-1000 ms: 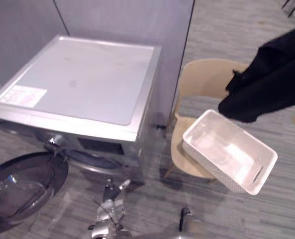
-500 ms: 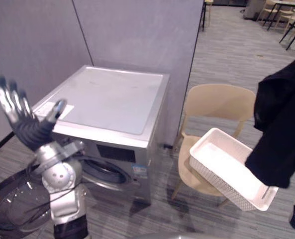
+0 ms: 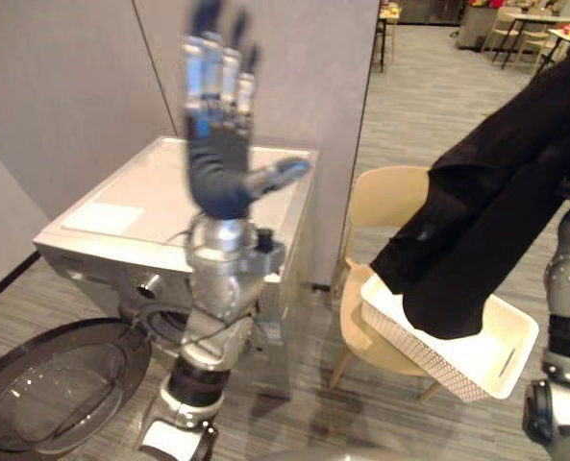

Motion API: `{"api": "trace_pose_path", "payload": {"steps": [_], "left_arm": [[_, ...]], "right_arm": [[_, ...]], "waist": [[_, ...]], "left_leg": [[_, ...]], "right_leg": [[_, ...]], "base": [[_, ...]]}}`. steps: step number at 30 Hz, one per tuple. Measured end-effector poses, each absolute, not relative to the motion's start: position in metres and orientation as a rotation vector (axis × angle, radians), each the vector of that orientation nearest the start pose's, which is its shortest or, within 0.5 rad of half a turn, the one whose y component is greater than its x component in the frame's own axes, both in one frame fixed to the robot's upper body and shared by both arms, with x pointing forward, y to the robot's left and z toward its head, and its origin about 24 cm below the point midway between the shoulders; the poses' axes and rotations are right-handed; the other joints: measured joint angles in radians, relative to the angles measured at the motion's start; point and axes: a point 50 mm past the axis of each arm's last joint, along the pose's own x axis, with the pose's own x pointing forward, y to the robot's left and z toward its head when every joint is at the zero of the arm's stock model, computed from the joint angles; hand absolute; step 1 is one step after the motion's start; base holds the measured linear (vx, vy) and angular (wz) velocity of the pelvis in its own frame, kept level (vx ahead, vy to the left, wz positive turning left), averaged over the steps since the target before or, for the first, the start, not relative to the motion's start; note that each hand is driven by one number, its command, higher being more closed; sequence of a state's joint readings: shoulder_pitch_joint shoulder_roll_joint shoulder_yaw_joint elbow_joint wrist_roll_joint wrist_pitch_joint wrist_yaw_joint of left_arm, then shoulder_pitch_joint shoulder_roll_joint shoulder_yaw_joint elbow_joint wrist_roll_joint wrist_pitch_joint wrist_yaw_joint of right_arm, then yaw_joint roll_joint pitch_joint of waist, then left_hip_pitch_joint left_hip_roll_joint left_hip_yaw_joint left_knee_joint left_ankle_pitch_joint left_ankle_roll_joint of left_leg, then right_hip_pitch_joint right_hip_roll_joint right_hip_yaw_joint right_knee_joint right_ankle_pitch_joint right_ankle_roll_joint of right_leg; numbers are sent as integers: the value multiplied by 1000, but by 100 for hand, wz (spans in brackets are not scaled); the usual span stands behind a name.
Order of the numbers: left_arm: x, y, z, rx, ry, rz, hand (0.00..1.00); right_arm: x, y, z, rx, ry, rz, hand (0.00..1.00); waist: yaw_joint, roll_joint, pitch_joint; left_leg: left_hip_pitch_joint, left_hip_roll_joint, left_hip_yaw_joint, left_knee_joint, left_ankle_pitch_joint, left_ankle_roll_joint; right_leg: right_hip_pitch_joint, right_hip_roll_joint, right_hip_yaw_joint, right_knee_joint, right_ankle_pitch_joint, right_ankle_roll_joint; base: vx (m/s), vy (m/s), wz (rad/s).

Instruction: Pick up the laundry basket with both hands and put the clothes into the washing machine.

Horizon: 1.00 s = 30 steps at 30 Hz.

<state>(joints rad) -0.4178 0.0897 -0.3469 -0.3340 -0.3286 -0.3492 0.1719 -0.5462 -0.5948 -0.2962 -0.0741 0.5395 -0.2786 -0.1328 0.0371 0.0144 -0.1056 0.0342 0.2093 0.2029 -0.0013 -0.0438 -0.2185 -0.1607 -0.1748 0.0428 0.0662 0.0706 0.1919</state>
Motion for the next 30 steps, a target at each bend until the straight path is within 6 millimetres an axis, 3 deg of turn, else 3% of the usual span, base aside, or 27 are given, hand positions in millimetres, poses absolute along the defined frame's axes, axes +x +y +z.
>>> {"api": "trace_pose_path", "payload": {"steps": [4, 7, 9, 13, 20, 30], "left_arm": [[259, 31, 206, -371, -721, -565, 0], [265, 4, 194, -312, -623, -688, 0], [269, -17, 177, -234, -524, -778, 0], [275, -46, 152, -153, -362, -871, 0], [284, -60, 157, -104, -341, -882, 0], [291, -74, 176, -69, -382, -855, 0]], "right_arm": [[277, -249, 309, 77, -1063, -106, 100], [283, -240, 312, 85, -1055, -67, 100], [287, -226, 319, 84, -1059, -16, 100], [288, -218, 327, 117, -1077, 16, 100], [297, -205, 327, 157, -1045, 55, 100], [299, -193, 337, 192, -1063, 103, 100]], "waist": [[-5, -10, 4], [-8, -22, 4], [-25, -29, 6], [-43, -43, 15], [-72, -55, 23], [-85, -63, 28]], "left_leg": [[3, 0, 1, -2, 2, 3], [8, -1, 1, -3, 4, 5], [6, -1, 1, -3, 4, 6], [8, -1, 2, -5, 4, 6], [22, 0, 13, -5, 4, 6], [31, 0, 21, -5, 0, 11]], "right_leg": [[0, 0, 1, 0, 1, 0], [1, 0, 6, 0, 1, 0], [3, 0, 9, -1, 0, 0], [3, 1, 12, -2, 0, 0], [-1, 5, 24, -2, 1, -1], [-2, 9, 42, -9, 4, -1]], "base": [[0, 0, 0], [0, 0, 0], [0, 0, 0], [-8, 2, -1], [5, 6, -5], [-9, 3, -5]]}}
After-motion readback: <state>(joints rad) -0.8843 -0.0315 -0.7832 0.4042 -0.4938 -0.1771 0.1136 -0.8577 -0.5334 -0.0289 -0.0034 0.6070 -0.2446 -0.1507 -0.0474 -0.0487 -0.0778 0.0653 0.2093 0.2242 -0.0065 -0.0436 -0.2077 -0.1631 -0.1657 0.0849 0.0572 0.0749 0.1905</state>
